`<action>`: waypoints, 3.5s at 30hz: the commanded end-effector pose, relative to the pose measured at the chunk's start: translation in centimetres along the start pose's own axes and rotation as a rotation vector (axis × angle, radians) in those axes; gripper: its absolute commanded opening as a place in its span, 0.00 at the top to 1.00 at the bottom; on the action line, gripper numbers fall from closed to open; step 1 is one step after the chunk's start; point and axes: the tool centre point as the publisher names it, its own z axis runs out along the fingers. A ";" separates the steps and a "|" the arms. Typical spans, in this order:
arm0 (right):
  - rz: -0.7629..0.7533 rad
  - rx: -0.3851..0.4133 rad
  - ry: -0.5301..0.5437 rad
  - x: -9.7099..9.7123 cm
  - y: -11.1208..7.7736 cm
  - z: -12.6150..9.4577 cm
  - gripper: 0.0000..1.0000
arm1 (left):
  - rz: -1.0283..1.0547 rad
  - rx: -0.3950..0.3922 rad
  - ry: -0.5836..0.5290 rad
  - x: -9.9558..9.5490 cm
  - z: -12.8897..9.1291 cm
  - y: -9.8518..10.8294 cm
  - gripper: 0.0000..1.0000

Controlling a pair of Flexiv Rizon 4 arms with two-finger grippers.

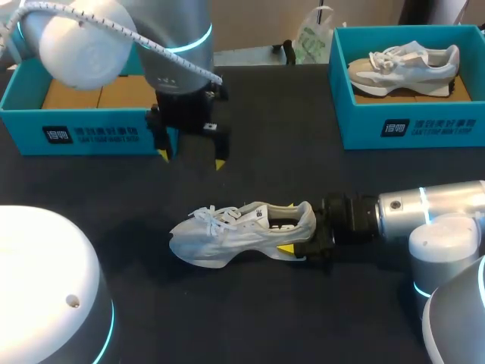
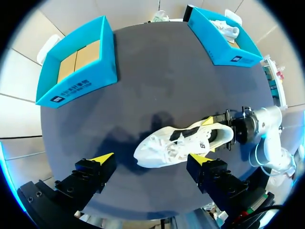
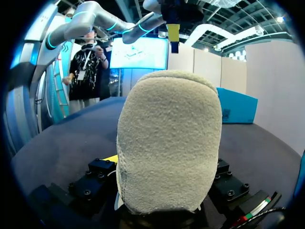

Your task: Take the shoe out of the shoebox, open the shoe tongue, remove and reinsert the insole, then place the shoe into the shoebox

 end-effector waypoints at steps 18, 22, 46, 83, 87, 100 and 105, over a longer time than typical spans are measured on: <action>0.001 0.006 0.000 0.0 0.2 0.0 1.00 | 0.050 -0.074 0.006 6.2 2.4 0.9 0.00; 0.001 0.006 0.000 0.0 0.2 0.0 1.00 | 0.050 -0.074 0.006 6.2 2.4 0.9 0.00; 0.001 0.006 0.000 0.0 0.2 0.0 1.00 | -0.139 -0.069 -0.064 10.4 3.8 1.5 0.00; 0.001 0.006 0.000 0.0 0.2 0.0 1.00 | -0.289 -0.218 -0.261 13.3 10.6 0.4 0.00; 0.001 0.006 0.000 0.0 0.2 0.0 1.00 | -0.303 -0.229 -0.283 13.3 11.0 0.6 0.00; 0.001 0.006 0.000 0.0 0.2 0.0 1.00 | -0.304 -0.285 -0.360 12.7 12.7 0.7 0.00; 0.001 0.006 0.000 0.0 0.2 0.0 1.00 | -0.298 -0.302 -0.372 12.3 12.7 1.2 0.02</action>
